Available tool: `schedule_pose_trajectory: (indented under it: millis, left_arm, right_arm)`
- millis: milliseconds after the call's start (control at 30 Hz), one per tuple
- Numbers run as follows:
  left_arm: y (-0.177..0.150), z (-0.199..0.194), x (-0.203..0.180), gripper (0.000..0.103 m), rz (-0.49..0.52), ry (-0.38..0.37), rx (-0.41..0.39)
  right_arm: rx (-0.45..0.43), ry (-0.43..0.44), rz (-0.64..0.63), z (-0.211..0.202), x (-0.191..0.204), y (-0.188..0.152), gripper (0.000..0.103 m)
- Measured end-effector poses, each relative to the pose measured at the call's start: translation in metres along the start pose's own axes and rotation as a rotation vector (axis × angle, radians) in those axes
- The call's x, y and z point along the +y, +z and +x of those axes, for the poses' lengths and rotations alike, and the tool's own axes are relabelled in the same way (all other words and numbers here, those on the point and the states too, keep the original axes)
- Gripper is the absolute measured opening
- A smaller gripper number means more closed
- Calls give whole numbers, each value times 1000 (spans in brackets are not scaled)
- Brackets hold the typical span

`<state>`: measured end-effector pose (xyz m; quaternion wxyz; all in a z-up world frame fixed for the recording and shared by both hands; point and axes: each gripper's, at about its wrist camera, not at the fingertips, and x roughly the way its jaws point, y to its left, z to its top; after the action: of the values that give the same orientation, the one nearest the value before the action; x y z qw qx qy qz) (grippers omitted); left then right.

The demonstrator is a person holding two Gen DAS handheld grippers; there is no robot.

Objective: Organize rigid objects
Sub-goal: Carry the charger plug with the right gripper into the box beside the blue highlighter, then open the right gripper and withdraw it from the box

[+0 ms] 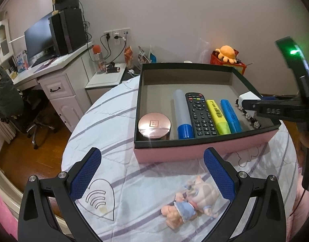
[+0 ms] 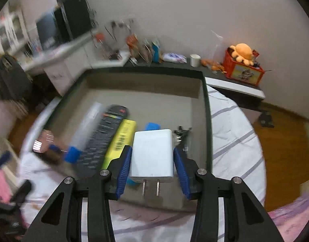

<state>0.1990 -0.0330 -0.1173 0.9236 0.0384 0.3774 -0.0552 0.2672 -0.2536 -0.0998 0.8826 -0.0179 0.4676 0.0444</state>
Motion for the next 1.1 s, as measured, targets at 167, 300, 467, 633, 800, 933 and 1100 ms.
schedule_pose_trajectory:
  millis: [167, 300, 467, 633, 800, 933, 1100]
  left_arm:
    - [3, 10, 3, 103, -4, -13, 12]
    - [1, 15, 4, 103, 0, -19, 23]
    - [1, 15, 9, 103, -10, -20, 30]
    - [0, 9, 13, 103, -17, -13, 21]
    - [0, -1, 9, 103, -16, -11, 11]
    - [-1, -15, 9, 103, -25, -20, -5]
    - [-5, -36, 10, 103, -68, -25, -27]
  right_arm:
    - [85, -91, -53, 27, -1, 6, 44]
    - [126, -129, -87, 34, 8, 3, 43]
    - [136, -99, -66, 34, 13, 5, 42]
    - [128, -41, 4, 30, 5, 3, 42]
    - [49, -25, 32, 1, 0, -4, 48]
    - [-26, -4, 23, -34, 6, -18, 81]
    - [-118, 102, 6, -76, 15, -40, 84]
